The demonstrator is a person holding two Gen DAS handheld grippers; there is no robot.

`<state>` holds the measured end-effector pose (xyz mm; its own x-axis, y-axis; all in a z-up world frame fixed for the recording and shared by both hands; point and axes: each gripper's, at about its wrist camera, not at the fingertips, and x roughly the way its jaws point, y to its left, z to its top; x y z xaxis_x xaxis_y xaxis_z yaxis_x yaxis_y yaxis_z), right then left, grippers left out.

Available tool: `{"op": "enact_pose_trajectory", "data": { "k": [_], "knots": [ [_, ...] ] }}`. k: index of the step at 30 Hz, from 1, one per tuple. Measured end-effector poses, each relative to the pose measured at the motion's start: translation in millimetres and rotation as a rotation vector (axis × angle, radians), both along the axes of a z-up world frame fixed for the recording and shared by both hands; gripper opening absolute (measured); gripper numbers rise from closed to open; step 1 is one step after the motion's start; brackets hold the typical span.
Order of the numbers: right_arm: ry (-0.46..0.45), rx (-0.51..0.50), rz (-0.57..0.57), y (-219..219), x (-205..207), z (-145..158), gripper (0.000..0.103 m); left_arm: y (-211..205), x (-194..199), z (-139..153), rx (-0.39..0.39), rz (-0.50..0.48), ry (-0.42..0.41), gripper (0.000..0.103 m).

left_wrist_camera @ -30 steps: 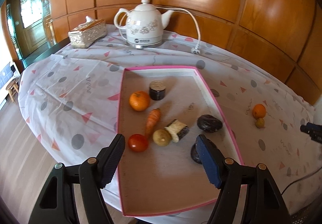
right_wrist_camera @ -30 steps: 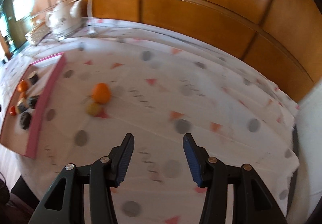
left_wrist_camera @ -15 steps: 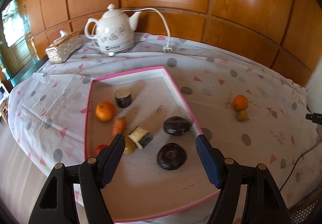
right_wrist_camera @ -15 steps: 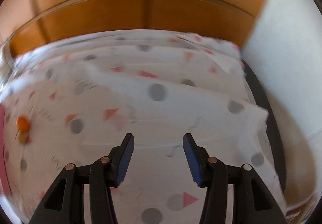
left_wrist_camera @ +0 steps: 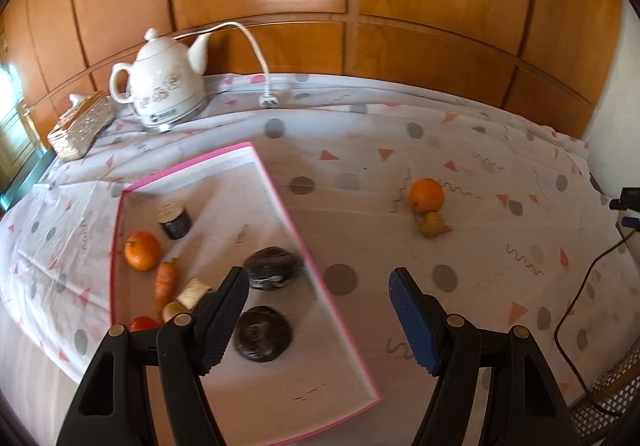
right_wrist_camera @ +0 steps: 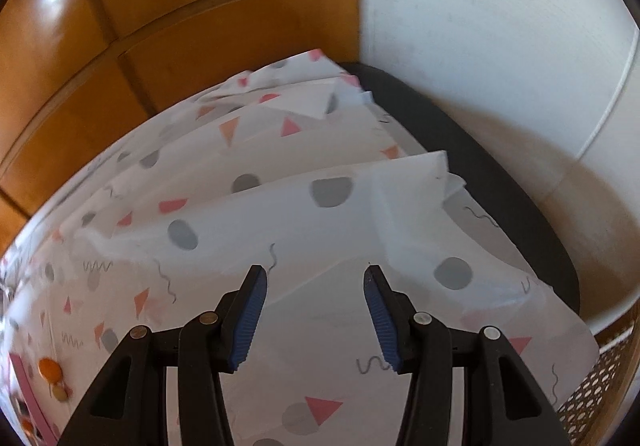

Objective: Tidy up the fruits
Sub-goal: 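Move the left tool to the small yellow potato beside the mandarin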

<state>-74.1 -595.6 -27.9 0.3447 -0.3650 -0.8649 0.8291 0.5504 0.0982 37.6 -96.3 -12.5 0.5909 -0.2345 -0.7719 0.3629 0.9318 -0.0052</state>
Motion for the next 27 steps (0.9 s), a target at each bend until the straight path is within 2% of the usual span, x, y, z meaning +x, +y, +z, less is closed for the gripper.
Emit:
{"op": "enact_pose_trajectory", "data": {
  "k": [8, 17, 20, 22, 27],
  "knots": [
    [-0.048, 0.022, -0.124, -16, -23, 3, 0.051, -31, 1, -10, 0.014, -0.067, 0.027, 0.073],
    [-0.061, 0.018, -0.147, -21, -26, 4, 0.051, -71, 10, -31, -0.009, -0.155, 0.118, 0.07],
    [-0.071, 0.028, -0.158, -23, -28, 4, 0.051, -82, 14, -39, -0.029, -0.177, 0.163, 0.062],
    [-0.072, 0.029, -0.155, -23, -28, 4, 0.051, -90, 18, -44, -0.035, -0.192, 0.191, 0.048],
    [-0.077, 0.036, -0.137, -22, -25, 4, 0.051, -108, 24, -53, -0.043, -0.205, 0.214, 0.041]
  ]
}}
